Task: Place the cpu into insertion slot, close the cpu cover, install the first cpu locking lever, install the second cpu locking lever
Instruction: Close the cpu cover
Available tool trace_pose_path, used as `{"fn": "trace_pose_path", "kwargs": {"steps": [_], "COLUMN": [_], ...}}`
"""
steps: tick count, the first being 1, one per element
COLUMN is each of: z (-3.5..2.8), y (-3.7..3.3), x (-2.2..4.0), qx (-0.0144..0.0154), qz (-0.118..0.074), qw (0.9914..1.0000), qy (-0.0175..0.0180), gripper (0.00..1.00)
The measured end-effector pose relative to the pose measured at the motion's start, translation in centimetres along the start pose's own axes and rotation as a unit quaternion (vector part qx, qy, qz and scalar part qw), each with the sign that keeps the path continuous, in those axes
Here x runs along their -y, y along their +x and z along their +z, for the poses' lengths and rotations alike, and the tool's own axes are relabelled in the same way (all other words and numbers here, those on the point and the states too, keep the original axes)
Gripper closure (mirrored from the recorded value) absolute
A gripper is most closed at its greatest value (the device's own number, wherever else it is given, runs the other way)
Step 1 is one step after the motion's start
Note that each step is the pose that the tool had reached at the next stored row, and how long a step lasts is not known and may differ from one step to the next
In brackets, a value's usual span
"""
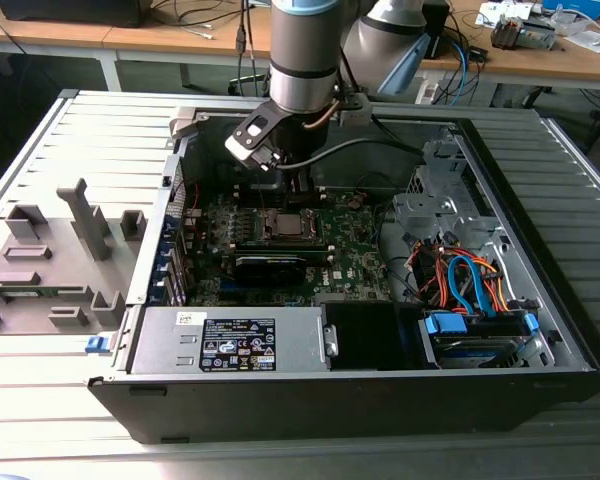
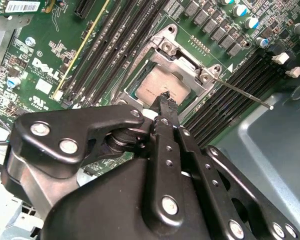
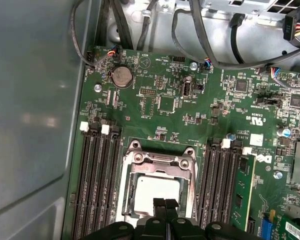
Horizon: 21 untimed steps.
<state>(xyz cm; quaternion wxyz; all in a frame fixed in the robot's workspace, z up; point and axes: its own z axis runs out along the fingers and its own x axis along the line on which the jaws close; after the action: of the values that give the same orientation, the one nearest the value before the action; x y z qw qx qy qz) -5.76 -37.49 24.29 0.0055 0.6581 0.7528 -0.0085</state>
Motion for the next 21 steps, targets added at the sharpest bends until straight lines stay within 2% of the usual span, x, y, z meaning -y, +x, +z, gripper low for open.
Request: {"fn": "trace_pose_path", "kwargs": {"steps": [21], "z": [0.64], "y": [0.05], "x": [0.24], "qx": [0.0000], "qz": [0.000], "qw": [1.00000], "qy": [0.0000], "gripper": [0.89]}}
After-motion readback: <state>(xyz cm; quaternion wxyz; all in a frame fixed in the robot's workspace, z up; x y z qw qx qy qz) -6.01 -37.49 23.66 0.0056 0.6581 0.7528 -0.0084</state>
